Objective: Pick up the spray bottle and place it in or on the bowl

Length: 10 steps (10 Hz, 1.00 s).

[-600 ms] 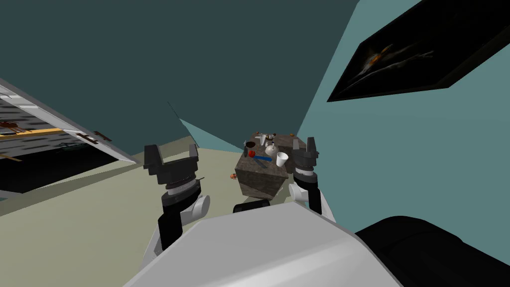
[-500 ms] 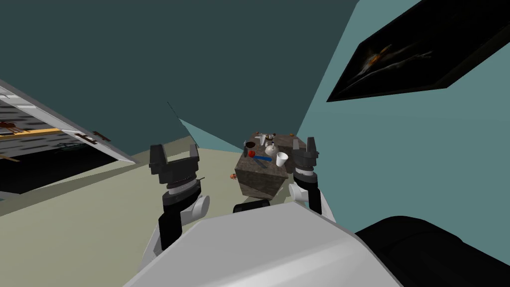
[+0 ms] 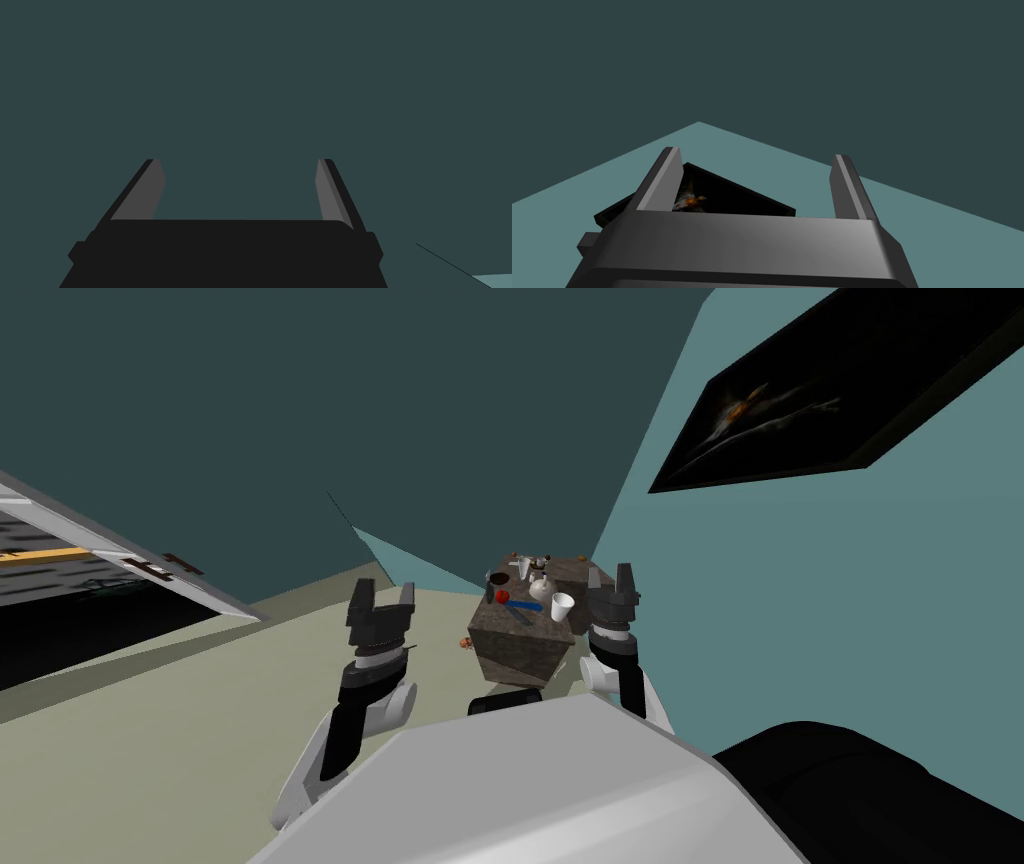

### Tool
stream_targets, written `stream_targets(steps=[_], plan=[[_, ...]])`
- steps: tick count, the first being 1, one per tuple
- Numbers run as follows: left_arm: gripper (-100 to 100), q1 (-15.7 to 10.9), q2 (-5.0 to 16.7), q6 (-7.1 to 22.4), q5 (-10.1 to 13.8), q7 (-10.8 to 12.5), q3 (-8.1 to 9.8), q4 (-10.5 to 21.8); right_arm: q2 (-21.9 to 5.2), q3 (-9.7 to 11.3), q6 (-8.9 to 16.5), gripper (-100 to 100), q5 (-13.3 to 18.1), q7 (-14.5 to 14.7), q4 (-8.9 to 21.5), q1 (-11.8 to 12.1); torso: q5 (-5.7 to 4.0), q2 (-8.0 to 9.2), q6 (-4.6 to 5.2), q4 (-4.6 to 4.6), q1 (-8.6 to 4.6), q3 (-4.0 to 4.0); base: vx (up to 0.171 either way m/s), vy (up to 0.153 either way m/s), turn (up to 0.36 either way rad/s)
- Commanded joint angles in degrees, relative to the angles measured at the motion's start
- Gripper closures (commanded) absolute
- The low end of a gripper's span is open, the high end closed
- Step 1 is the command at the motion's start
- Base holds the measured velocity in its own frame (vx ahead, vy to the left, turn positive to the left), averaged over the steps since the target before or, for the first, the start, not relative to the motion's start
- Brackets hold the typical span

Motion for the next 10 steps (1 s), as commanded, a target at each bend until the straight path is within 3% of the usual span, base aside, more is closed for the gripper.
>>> stream_targets(steps=[1,2,3,9,10], plan=[[-100,-0.6,2.3,1.7,-0.9,-0.4,-0.88,2.0,0.0,0.0,0.0,0,0.0,0.0,0.0,0.0,0.00,0.00,0.00,0.00,0.00,0.00,0.001,-0.028,-0.065],[-100,-0.9,4.0,2.9,-1.3,-0.5,-1.15,3.3,0.0,0.0,0.0,0,0.0,0.0,0.0,0.0,0.00,-0.01,0.01,0.00,-0.01,-0.01,0.001,-0.027,-0.073],[-100,-0.9,4.0,2.9,-1.3,-0.5,-1.15,3.3,0.0,0.0,0.0,0,0.0,0.0,0.0,0.0,0.00,-0.02,0.01,0.00,-0.02,-0.01,0.001,-0.018,-0.018],[-100,-3.3,14.8,11.7,-4.3,-1.1,-3.07,11.8,0.0,0.0,0.0,0,0.0,0.0,0.0,0.0,-0.02,-0.02,0.00,0.00,-0.07,-0.01,0.001,-0.035,-0.083],[-100,-3.3,15.5,11.7,-4.3,-1.1,-3.07,11.8,0.0,0.0,0.0,0,0.0,0.0,0.0,0.0,-0.01,-0.02,0.00,-0.01,-0.06,-0.02,0.001,-0.025,-0.026]])
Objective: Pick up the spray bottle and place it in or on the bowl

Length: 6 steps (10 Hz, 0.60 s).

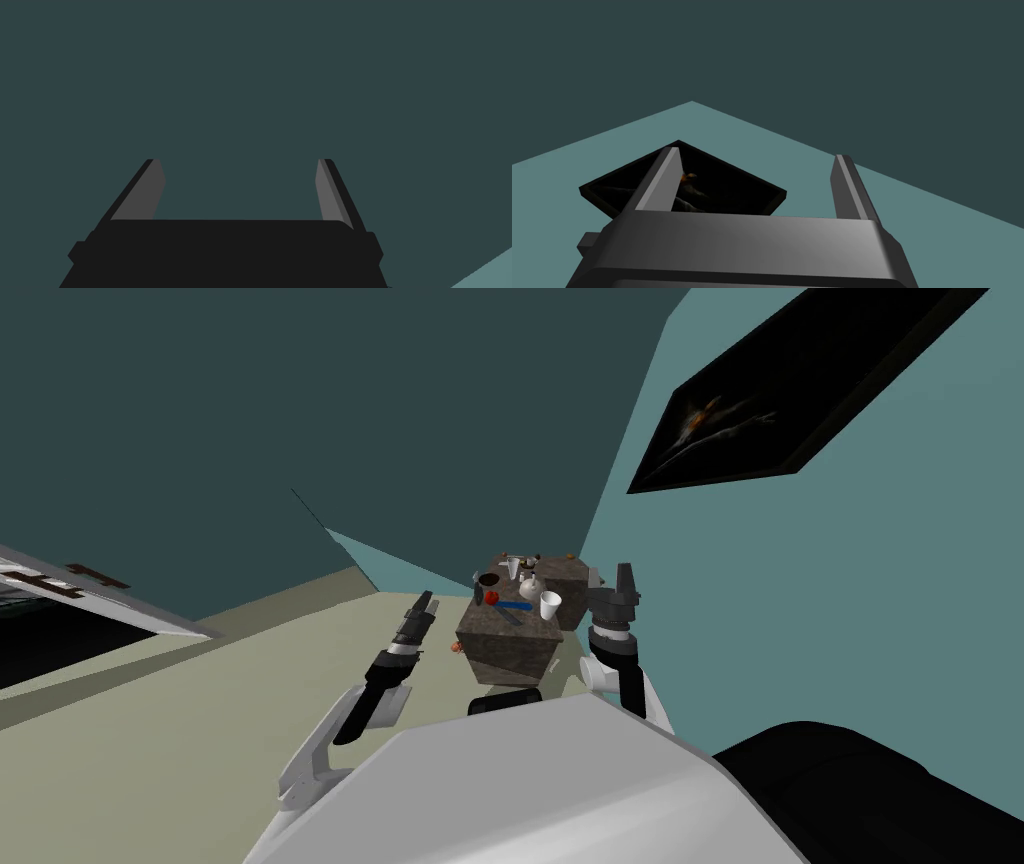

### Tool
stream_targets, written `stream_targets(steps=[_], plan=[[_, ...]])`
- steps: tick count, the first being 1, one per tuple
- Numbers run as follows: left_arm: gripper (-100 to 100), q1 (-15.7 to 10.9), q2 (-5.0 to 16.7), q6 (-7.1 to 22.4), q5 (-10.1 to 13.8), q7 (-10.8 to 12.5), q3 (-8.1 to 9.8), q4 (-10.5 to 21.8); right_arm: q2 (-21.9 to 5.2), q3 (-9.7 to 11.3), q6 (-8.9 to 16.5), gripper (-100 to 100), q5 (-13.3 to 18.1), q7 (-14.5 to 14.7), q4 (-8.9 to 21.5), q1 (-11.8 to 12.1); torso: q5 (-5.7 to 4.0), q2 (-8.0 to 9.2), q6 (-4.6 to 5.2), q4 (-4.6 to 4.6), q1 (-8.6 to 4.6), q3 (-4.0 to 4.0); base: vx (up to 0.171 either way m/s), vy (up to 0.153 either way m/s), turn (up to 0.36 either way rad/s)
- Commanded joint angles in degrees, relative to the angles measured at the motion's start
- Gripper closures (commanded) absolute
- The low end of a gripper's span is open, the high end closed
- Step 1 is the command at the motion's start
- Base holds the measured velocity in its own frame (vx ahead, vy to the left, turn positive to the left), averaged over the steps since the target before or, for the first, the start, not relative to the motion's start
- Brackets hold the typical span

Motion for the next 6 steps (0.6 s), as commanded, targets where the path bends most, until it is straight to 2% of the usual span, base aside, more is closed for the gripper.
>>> stream_targets(steps=[1,3,4,6], plan=[[-100,-0.5,2.7,2.1,-0.7,-0.2,-0.57,1.6,0.0,0.0,0.0,0,0.0,0.0,0.0,0.0,0.00,0.00,0.00,0.00,0.00,0.00,0.002,-0.028,-0.072],[-100,-1.4,6.2,5.2,-1.9,-0.2,-1.31,4.8,0.0,0.0,0.0,0,0.0,0.0,0.0,0.0,0.00,-0.02,0.02,0.00,-0.04,-0.01,0.002,-0.049,-0.118],[-100,-1.4,6.9,5.2,-1.9,-0.2,-1.31,4.8,0.0,0.0,0.0,0,0.0,0.0,0.0,0.0,-0.01,-0.01,0.02,0.00,-0.09,-0.01,0.000,-0.042,-0.051],[-100,-2.2,11.3,8.1,-3.1,-0.2,-2.09,8.0,0.0,0.0,0.0,0,0.0,0.0,0.0,0.0,-0.01,0.02,0.01,0.01,-0.04,0.01,-0.003,-0.044,-0.122]])
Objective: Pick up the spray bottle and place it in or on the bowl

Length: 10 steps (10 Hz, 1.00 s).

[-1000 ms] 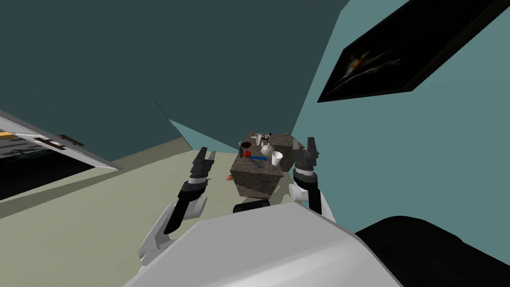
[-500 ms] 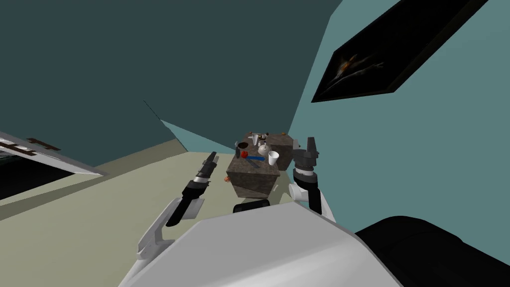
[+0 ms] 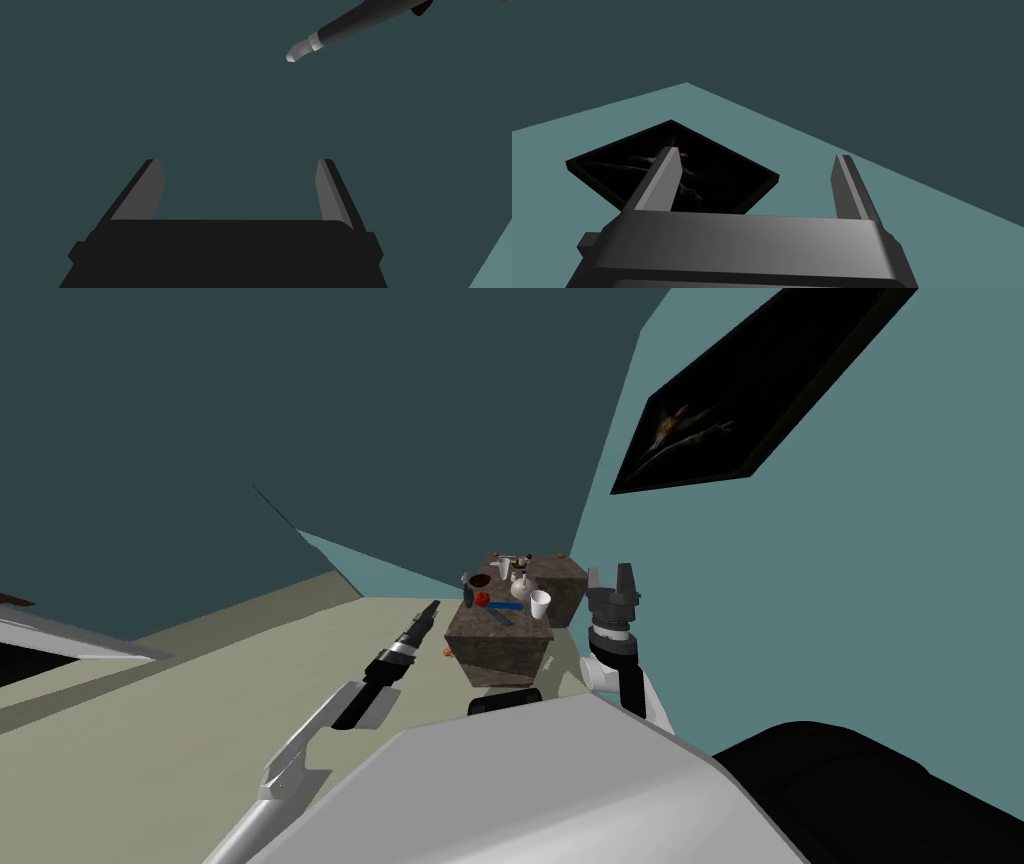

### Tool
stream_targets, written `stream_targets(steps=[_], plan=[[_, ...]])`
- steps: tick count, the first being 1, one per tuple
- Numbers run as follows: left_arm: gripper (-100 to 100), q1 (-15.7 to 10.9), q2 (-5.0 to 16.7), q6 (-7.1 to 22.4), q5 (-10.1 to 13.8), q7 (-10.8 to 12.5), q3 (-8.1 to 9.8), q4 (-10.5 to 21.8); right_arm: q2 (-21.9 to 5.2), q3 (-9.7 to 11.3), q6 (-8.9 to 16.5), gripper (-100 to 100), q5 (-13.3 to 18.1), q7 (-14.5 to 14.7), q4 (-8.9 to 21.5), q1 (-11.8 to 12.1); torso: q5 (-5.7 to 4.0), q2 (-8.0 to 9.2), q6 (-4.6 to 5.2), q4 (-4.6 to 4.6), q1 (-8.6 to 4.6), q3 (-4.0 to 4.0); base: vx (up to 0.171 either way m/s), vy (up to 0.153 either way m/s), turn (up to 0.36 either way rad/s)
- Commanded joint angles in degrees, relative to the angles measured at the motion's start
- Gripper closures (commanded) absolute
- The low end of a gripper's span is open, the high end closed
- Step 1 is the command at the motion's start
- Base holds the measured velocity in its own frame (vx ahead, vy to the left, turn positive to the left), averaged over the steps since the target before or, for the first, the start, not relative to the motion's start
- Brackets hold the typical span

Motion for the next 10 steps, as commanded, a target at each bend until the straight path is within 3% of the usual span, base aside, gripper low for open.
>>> stream_targets(steps=[1,2,4,5,6,7,9,10], plan=[[-100,-0.8,2.9,2.7,-1.3,-0.3,-1.08,2.9,0.0,0.0,0.0,0,0.0,0.0,0.0,0.0,0.00,0.00,0.00,0.00,0.00,0.00,0.004,-0.066,-0.166],[-100,-0.8,3.0,2.7,-1.3,-0.3,-1.08,2.9,0.0,0.0,0.0,0,0.0,0.0,0.0,0.0,-0.01,-0.02,0.00,-0.01,-0.07,-0.01,0.001,-0.051,-0.061],[-100,-1.6,7.2,5.3,-2.6,-0.2,-1.88,6.2,0.0,0.0,0.0,0,0.0,0.0,0.0,0.0,-0.02,0.01,-0.02,0.00,-0.03,0.01,0.003,-0.061,-0.155],[-100,-1.6,7.5,5.3,-2.6,-0.2,-1.88,6.6,0.0,0.0,0.0,0,0.0,0.0,0.0,0.0,-0.02,0.00,-0.01,0.00,-0.08,0.00,0.008,-0.043,-0.069],[-100,-2.0,9.7,6.5,-3.3,-0.1,-2.28,8.5,0.0,0.0,0.0,0,0.0,0.0,0.0,0.0,-0.01,0.00,-0.04,0.00,-0.01,0.00,0.001,-0.045,-0.107],[-100,-2.0,9.7,6.5,-3.3,-0.1,-2.28,8.5,0.0,0.0,0.0,0,0.0,0.0,0.0,0.0,-0.01,0.00,-0.01,0.00,-0.01,0.00,0.001,-0.037,-0.091],[-100,-2.8,13.3,8.7,-4.6,0.2,-3.09,12.3,0.0,0.0,0.0,0,0.0,0.0,0.0,0.0,-0.01,0.00,-0.02,0.00,-0.01,0.00,0.010,-0.066,-0.197],[-100,-2.8,14.1,8.7,-4.6,0.2,-3.09,12.3,0.0,0.0,0.0,0,0.0,0.0,0.0,0.0,-0.03,-0.02,0.00,0.00,-0.12,-0.01,0.003,-0.059,-0.067]])
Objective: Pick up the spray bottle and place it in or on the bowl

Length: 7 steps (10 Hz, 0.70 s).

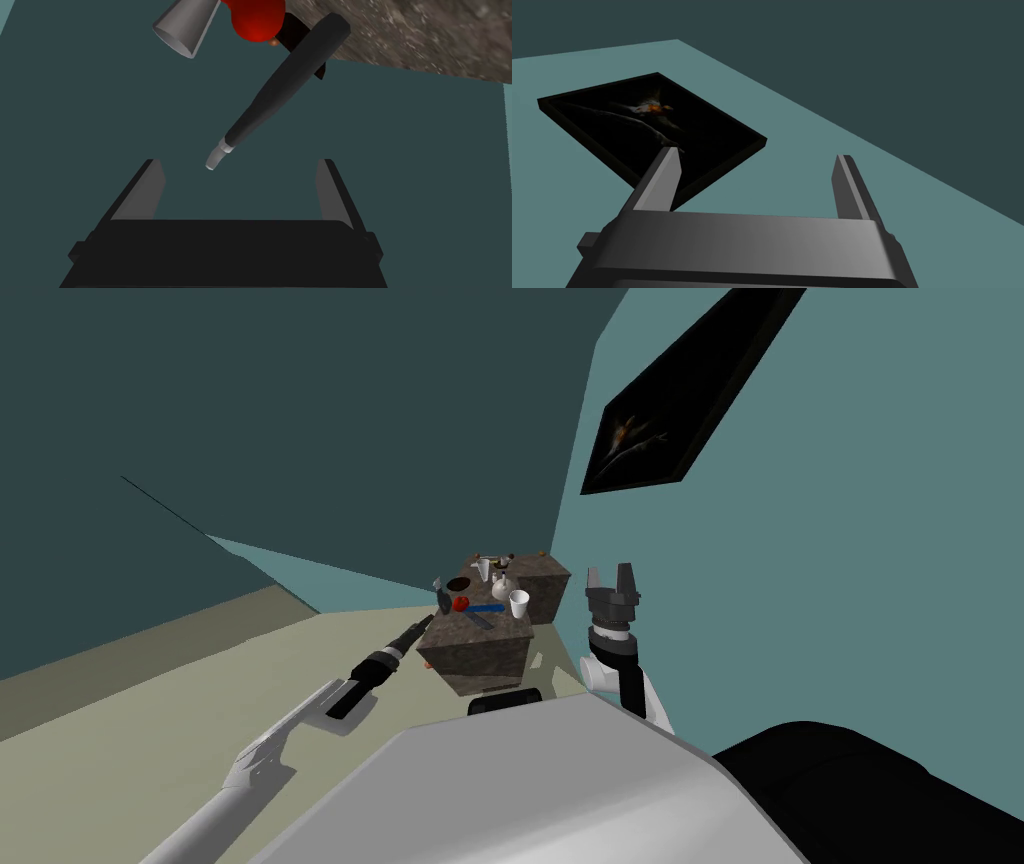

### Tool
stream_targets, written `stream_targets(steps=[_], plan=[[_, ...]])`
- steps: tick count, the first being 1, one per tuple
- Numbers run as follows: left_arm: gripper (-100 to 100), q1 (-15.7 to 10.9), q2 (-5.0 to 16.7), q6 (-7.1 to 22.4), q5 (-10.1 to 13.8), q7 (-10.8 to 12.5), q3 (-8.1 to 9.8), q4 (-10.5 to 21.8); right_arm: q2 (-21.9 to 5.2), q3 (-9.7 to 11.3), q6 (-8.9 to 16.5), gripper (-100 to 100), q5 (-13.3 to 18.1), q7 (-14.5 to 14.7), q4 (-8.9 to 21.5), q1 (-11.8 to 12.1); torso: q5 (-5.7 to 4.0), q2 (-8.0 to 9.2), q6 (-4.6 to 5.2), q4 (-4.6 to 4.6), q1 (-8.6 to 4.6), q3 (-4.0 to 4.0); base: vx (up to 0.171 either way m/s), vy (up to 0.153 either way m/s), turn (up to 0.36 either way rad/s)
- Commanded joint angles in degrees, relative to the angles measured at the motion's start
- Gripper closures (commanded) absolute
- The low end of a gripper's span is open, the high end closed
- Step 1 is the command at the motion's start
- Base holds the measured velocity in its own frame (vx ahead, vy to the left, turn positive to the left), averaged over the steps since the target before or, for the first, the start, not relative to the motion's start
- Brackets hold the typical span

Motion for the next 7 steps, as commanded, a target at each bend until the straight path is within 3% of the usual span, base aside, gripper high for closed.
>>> stream_targets(steps=[1,4,5,7], plan=[[-100,-0.5,2.9,1.7,-0.7,0.4,-0.50,1.9,0.0,0.0,0.0,0,0.0,0.0,0.0,0.0,0.00,0.00,0.00,0.00,0.00,0.00,0.004,-0.054,-0.217],[-100,-1.2,7.3,3.5,-2.1,0.8,-1.29,5.6,0.0,0.0,0.0,0,0.0,0.0,0.0,0.0,0.00,0.01,0.02,0.01,0.00,0.01,0.003,-0.066,-0.120],[-100,-1.2,7.3,3.5,-2.1,0.8,-1.29,5.6,0.0,0.0,0.0,0,0.0,0.0,0.0,0.0,0.00,0.03,0.02,0.01,0.00,0.02,0.001,-0.043,-0.085],[-100,-1.9,11.3,5.2,-3.4,1.2,-2.05,9.2,0.0,0.0,0.0,0,0.0,0.0,0.0,0.0,0.02,0.00,0.04,0.00,0.03,0.00,0.011,-0.068,-0.201]])
